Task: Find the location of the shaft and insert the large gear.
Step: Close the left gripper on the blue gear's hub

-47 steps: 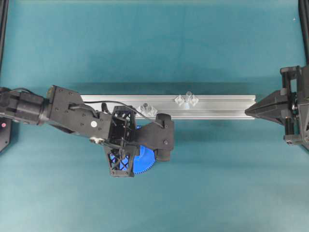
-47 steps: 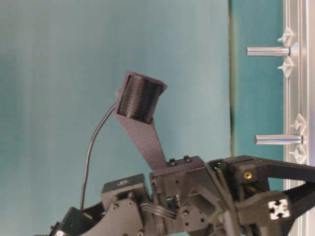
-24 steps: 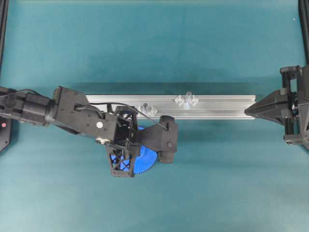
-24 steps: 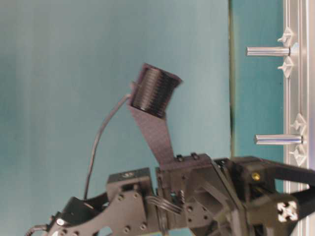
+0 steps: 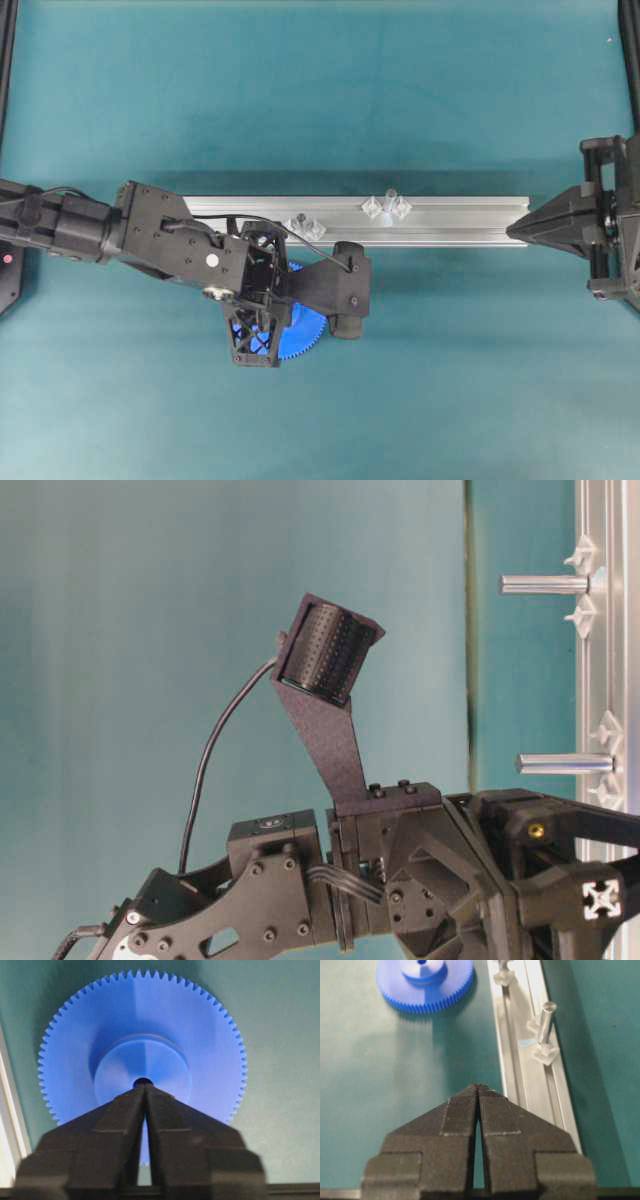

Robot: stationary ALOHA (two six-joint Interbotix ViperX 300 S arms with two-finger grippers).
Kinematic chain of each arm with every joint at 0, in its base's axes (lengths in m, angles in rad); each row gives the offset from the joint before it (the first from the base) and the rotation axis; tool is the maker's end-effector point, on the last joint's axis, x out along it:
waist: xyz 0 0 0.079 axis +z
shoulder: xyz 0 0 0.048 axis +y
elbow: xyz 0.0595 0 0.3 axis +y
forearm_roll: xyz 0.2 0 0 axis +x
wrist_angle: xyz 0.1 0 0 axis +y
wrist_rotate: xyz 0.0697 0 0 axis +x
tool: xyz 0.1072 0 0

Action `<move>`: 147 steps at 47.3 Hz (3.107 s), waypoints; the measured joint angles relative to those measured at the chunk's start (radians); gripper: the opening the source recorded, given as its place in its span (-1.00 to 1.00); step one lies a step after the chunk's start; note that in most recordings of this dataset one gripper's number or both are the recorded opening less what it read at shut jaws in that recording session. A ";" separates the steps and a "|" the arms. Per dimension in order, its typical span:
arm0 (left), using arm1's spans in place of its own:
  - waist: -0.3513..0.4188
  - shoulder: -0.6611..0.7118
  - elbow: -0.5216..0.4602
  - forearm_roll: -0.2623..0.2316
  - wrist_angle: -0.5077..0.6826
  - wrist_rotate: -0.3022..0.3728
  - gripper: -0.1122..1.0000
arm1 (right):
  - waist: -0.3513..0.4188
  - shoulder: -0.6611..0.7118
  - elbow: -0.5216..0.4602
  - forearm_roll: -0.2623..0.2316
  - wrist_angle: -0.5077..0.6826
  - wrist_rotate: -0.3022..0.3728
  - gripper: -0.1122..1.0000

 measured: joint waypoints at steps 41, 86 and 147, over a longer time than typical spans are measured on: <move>-0.002 0.014 -0.008 0.002 -0.017 -0.002 0.84 | 0.000 -0.003 0.012 0.002 -0.023 0.000 -0.78; 0.005 0.041 -0.012 0.002 -0.014 0.000 0.83 | 0.000 -0.003 0.017 0.003 -0.034 0.020 -0.78; 0.003 0.058 0.006 0.002 -0.048 -0.018 0.49 | 0.000 -0.005 0.026 0.003 -0.041 0.029 -0.78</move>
